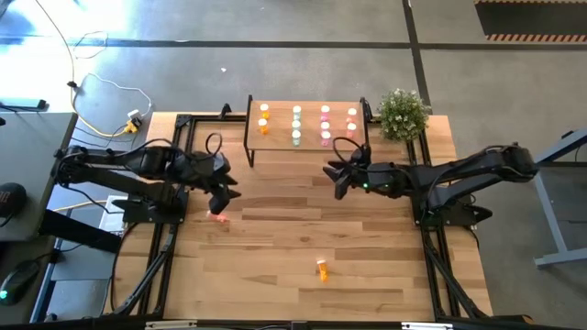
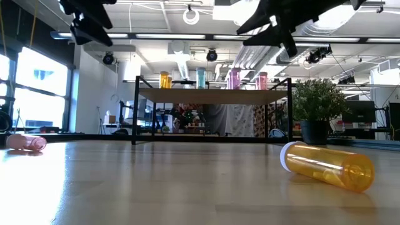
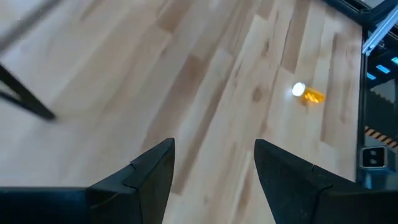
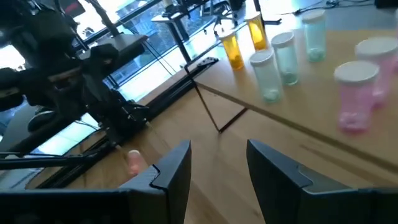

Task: Pick and place medicine bottles onto shelf by color
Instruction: Put the pink pill bottle aligned with the other pink pill bottles

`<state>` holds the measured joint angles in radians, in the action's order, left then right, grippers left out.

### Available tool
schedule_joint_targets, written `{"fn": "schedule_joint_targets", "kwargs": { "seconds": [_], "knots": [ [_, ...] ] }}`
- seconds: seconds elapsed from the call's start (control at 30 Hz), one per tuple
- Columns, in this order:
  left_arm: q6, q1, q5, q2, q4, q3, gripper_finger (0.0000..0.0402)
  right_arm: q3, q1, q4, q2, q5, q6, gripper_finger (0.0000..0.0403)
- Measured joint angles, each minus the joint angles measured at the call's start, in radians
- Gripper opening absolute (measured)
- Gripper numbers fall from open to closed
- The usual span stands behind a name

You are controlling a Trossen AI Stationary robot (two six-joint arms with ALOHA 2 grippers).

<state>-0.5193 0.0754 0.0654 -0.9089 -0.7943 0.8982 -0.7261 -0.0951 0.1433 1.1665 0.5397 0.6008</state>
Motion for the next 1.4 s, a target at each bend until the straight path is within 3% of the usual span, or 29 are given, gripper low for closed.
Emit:
{"fn": "schedule_joint_targets", "kwargs": {
  "seconds": [0.13,0.5,0.7,0.8,1.0,1.23,1.4],
  "knots": [
    [-0.177,-0.089,0.046,0.000,-0.051,0.000,0.0211,0.000,0.009,-0.041,-0.053,0.001,-0.054,0.0147],
    [-0.977,-0.309,0.182,-0.095,-0.115,-0.001,0.0211,0.000,0.017,-0.165,-0.217,-0.082,-0.208,0.0147],
    [-1.229,-0.378,0.198,-0.201,-0.133,-0.001,0.0211,0.000,0.016,-0.216,-0.261,-0.102,-0.270,0.0147],
    [-1.199,-0.402,0.207,-0.248,-0.132,-0.001,0.0211,0.000,0.016,-0.225,-0.259,-0.135,-0.310,0.0147],
    [-0.814,-0.409,0.163,-0.307,-0.171,-0.002,0.0211,0.000,0.016,-0.258,-0.252,-0.195,-0.348,0.0147],
    [-0.688,-0.410,0.174,-0.322,-0.297,-0.002,0.0211,0.000,0.017,-0.275,-0.252,-0.207,-0.348,0.0147],
    [-0.374,-0.417,0.174,-0.321,-0.295,-0.009,0.0211,0.000,0.017,-0.274,-0.252,-0.198,-0.331,0.0147]
  ]
}}
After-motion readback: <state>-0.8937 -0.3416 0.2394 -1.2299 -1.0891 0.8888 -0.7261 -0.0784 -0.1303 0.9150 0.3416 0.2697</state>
